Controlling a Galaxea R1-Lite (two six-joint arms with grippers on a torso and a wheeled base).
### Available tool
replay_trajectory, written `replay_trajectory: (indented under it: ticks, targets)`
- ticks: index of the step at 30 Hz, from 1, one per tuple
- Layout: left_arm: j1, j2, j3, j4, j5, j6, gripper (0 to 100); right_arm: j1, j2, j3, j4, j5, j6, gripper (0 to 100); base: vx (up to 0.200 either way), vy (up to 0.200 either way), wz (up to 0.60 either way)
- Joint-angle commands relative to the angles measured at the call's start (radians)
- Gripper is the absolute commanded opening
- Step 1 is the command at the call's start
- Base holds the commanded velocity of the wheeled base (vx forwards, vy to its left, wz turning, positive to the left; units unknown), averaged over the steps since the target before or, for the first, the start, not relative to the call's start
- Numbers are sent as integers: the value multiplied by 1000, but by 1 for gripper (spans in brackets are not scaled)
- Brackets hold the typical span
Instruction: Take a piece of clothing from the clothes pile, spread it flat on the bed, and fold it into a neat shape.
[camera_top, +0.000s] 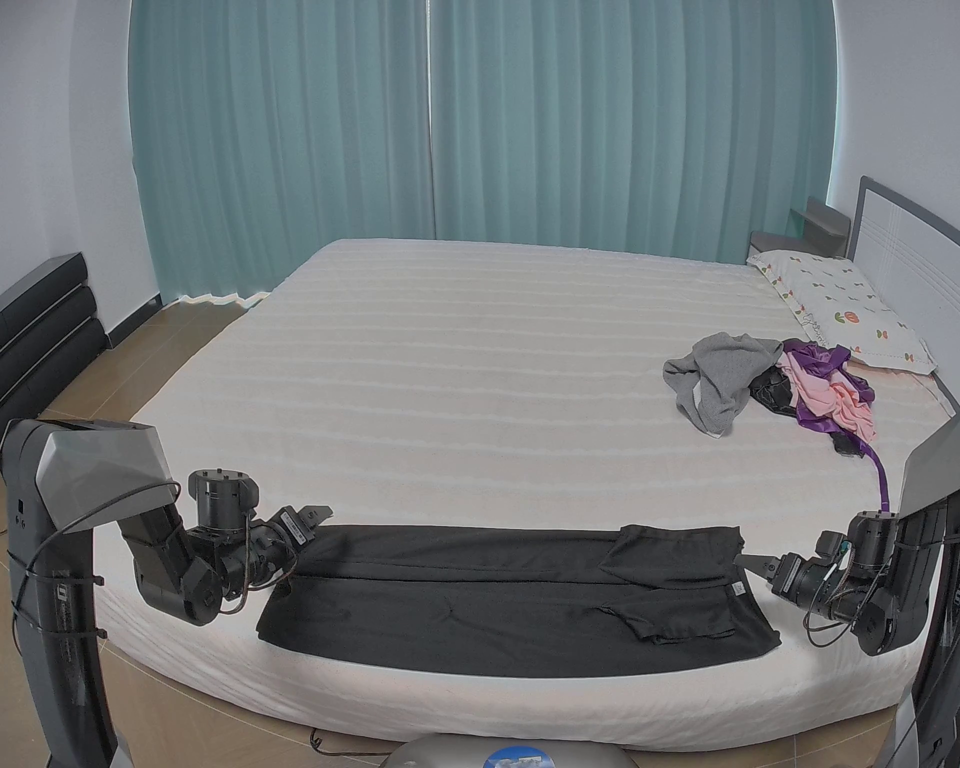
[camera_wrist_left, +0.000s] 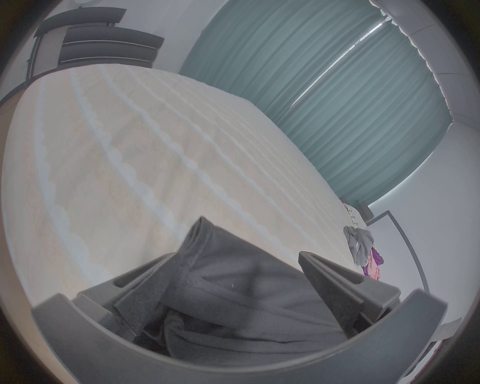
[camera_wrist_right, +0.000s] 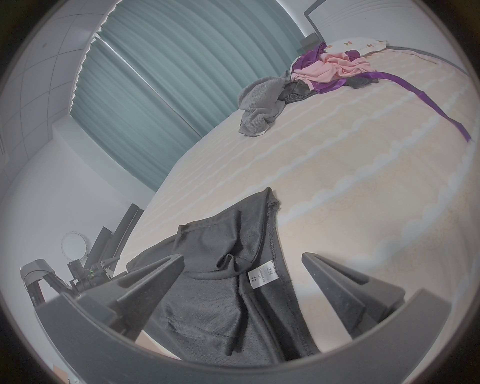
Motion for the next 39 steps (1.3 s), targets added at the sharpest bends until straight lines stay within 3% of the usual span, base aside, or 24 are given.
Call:
replay_trajectory:
  ticks: [1, 4, 10, 15, 21, 39]
  targets:
    - [31, -48, -4, 1, -8, 0, 100, -2, -2, 0, -13, 1, 0, 100, 0, 0, 0]
    - [42, -59, -4, 12, -20, 1, 100, -2, 0, 0, -13, 1, 0, 100, 0, 0, 0]
    - [51, -51, -5, 119, -69, 110, 100, 6, 4, 13, -13, 2, 0, 100, 0, 0, 0]
    - [48, -37, -5, 122, -118, 179, 100, 6, 6, 13, -13, 2, 0, 100, 0, 0, 0]
    - [47, 3, -5, 122, -120, 268, 100, 9, 6, 14, -13, 2, 0, 100, 0, 0, 0]
    - [-9, 13, 32, 121, -109, 321, 100, 9, 3, 20, -13, 4, 2, 100, 0, 0, 0]
